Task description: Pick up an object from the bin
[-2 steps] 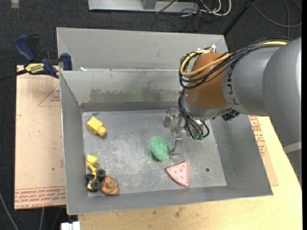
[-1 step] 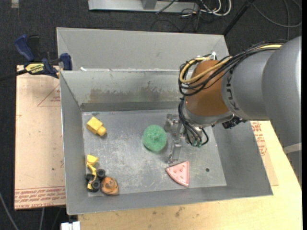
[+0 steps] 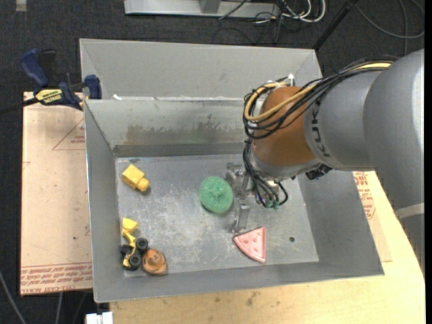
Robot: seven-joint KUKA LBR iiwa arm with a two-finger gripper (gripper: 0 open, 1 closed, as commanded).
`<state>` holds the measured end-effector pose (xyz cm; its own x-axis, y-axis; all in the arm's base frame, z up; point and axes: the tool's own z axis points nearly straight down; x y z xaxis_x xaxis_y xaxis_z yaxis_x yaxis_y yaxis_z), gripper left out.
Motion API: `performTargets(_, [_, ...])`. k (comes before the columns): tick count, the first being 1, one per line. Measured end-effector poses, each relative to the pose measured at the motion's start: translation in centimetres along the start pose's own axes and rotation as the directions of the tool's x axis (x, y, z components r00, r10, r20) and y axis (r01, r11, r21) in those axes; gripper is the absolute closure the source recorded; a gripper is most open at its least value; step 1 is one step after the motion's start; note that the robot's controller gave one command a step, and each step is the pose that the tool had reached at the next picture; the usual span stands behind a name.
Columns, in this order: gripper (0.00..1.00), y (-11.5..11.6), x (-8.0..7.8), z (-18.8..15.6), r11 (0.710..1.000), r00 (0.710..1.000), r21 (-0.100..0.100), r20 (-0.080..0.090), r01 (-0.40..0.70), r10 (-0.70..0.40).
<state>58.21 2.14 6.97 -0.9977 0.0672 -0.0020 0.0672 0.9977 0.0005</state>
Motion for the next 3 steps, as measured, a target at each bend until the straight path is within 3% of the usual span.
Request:
performTargets(1, [0.00, 1.4, -1.0, -0.6, 1.000, 1.000, -0.001, 0.001, -0.015, 0.015])
performTargets(2, [1.00, 2.2, -4.4, -0.1, 0.986, 0.986, -0.001, 0.002, -0.165, 0.165])
performTargets(3, [0.00, 2.2, -4.4, 0.0, 0.986, 0.986, 0.000, 0.001, -0.165, 0.165])
